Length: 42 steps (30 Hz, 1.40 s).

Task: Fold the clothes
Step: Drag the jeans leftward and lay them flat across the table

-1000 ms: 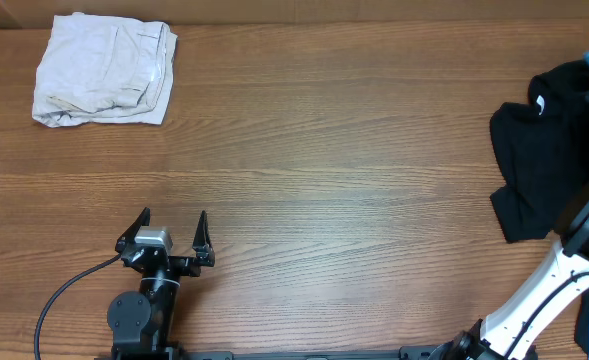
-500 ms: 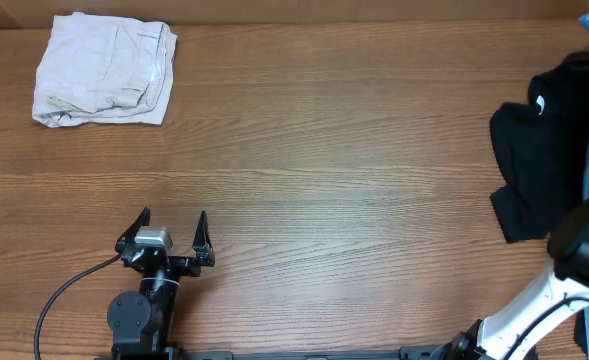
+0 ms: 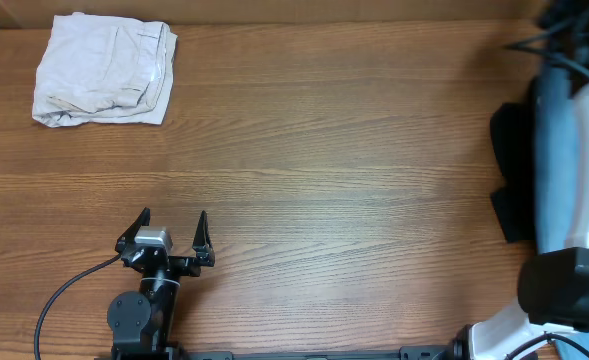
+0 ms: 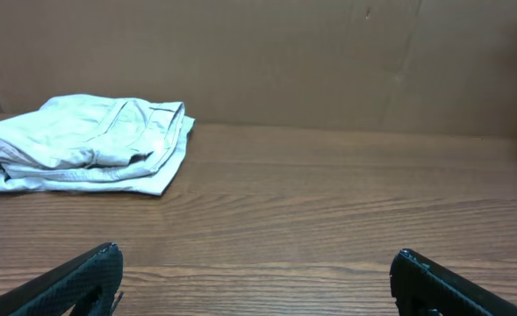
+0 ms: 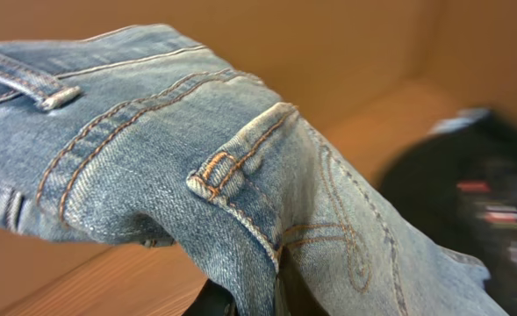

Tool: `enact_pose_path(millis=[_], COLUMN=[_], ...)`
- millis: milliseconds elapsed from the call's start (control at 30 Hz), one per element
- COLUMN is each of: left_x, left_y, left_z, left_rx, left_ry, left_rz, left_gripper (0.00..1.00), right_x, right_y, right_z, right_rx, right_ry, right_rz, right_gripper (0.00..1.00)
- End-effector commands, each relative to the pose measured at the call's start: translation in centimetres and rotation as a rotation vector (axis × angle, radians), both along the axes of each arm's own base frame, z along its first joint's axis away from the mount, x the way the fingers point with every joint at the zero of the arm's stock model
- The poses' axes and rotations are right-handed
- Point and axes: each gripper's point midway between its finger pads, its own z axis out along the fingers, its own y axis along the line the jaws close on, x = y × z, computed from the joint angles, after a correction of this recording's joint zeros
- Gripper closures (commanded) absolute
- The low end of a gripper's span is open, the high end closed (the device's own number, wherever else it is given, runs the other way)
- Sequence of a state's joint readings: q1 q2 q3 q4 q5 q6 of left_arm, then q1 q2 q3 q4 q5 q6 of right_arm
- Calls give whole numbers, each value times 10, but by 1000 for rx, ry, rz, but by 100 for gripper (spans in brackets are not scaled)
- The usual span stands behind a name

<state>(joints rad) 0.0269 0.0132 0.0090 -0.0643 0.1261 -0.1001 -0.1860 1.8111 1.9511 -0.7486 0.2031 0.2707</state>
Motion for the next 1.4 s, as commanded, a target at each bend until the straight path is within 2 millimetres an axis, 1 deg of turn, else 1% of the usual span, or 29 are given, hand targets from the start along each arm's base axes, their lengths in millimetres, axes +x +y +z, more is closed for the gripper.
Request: enact_pose_path(millis=[0,33,67,100,133,167,200,233,333,367,467,567,600,633,733,800,833,933,967,1033,1067,1133,1167,1200,1233,1300,1367], left_x=[0,0,0,0,0,0,0,0,0,0,0,0,0,0,0,0,0,0,0,0,0,0,0,0,0,0,0], left_y=[3,3,3,3,3,3,3,3,3,3,3,3,3,3,3,3,3,3,3,3,3,3,3,3,3,3,3], left_z=[-1,-1,-1,-1,-1,-1,-1,-1,-1,-1,-1,-1,-1,-1,-1,-1,-1,-1,-1,-1,-1,-1,-1,-1,-1,-1,-1], left_rx=[16,16,16,16,16,16,16,16,16,16,16,16,16,16,16,16,16,16,16,16,16,16,16,16,16,16,16], left_ry=[-4,-4,-4,-4,-4,-4,-4,-3,-4,-4,-4,-4,-4,-4,-4,-4,-4,-4,-4,-4,-4,-4,-4,-4,-4,-4,-4], left_rz=[11,12,11,12,11,12,12,12,12,12,12,11,11,11,12,11,12,11,12,12,11,11,11,11,12,12,12], left_gripper=[0,0,0,0,0,0,0,0,0,0,0,0,0,0,0,0,0,0,0,0,0,0,0,0,0,0,0], right_x=[15,15,15,13,11,9,7,2,-14,-22,-43,-59,-63,-71,-88,-99,-110,-132,-136,-155,-158,-157,-157,-156,-154,-148,-143], right_y=[104,140,155,179,199,216,228,252,308,329,385,427,435,453,493,513,532,564,571,593,596,597,597,596,595,587,580], right_z=[34,34,33,31,30,27,26,22,13,9,3,-5,-8,-13,-25,-31,-38,-48,-49,-47,-46,-45,-45,-44,-45,-45,-42], right_rx=[154,214,240,275,304,323,335,352,390,411,436,461,470,475,475,480,486,502,503,507,507,494,491,465,447,409,394], right_ry=[-123,-122,-120,-112,-104,-94,-87,-70,-29,-12,21,51,59,73,95,108,123,146,146,136,130,115,113,103,96,94,94], right_rz=[236,324,357,410,449,484,508,561,651,683,793,868,880,913,989,1033,1075,1128,1142,1196,1205,1202,1199,1214,1220,1196,1171], right_gripper=[96,96,96,96,96,96,96,96,96,96,96,96,96,96,96,96,96,96,95,86,81,70,67,61,58,49,46])
